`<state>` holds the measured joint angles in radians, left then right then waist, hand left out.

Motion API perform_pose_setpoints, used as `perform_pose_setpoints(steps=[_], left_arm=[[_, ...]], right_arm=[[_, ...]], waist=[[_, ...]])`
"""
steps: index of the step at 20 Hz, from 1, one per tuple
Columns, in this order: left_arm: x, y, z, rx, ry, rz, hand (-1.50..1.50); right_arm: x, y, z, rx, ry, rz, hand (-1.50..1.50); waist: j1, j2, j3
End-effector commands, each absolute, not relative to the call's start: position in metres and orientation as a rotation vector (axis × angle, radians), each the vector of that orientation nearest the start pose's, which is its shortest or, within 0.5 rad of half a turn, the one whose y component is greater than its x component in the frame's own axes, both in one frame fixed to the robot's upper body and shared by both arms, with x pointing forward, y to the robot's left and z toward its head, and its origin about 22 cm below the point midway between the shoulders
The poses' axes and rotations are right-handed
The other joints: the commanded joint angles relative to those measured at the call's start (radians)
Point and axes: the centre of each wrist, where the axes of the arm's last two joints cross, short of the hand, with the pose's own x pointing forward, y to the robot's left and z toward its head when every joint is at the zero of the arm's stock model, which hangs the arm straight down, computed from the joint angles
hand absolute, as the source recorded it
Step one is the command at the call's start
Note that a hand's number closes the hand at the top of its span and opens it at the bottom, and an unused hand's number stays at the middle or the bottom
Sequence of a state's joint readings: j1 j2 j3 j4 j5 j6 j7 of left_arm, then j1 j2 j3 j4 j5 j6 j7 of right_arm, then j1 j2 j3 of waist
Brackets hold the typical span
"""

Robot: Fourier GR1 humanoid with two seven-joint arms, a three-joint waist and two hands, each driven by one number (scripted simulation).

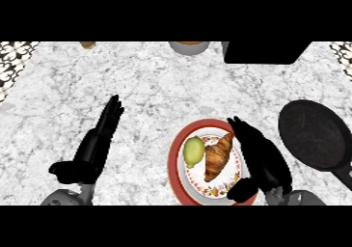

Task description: Pick the croissant from the plate and place it in the pan

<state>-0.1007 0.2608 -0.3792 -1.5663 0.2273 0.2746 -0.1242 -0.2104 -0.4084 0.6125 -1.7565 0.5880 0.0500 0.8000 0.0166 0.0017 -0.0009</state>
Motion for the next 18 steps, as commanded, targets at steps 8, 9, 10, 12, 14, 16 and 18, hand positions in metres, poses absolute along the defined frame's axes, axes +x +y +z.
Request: perform_pose_setpoints(steps=[8,9,10,12,14,16,18], left_arm=[[0.244,0.200,0.005,-0.077,-1.704,-0.123,0.00],[0.239,0.204,0.014,-0.054,-1.691,-0.129,0.00],[0.246,0.197,0.014,-0.036,-1.708,-0.123,0.00],[0.240,0.194,0.015,-0.052,-1.700,-0.122,0.00],[0.246,0.209,0.009,-0.077,-1.681,-0.117,0.00],[0.248,0.211,0.009,-0.051,-1.693,-0.132,0.00],[0.243,0.202,0.000,-0.073,-1.695,-0.123,0.00]], right_arm=[[0.256,-0.119,0.053,-0.689,-1.003,1.049,-1.50],[0.235,-0.130,0.028,-0.697,-1.007,1.037,-1.50],[0.234,-0.120,0.038,-0.708,-1.003,1.042,-1.50],[0.238,-0.130,0.033,-0.690,-1.027,1.002,-1.50],[0.251,-0.133,0.019,-0.690,-1.045,1.002,-1.50],[0.241,-0.141,0.023,-0.677,-1.038,1.005,-1.50],[0.248,-0.130,0.029,-0.682,-1.048,0.983,-1.50]], waist=[[-0.014,-0.002,0.001],[-0.015,-0.002,0.001],[-0.016,-0.002,0.001],[-0.016,-0.002,0.001],[-0.015,-0.002,0.001],[-0.017,-0.002,0.001],[-0.016,-0.002,0.001]])
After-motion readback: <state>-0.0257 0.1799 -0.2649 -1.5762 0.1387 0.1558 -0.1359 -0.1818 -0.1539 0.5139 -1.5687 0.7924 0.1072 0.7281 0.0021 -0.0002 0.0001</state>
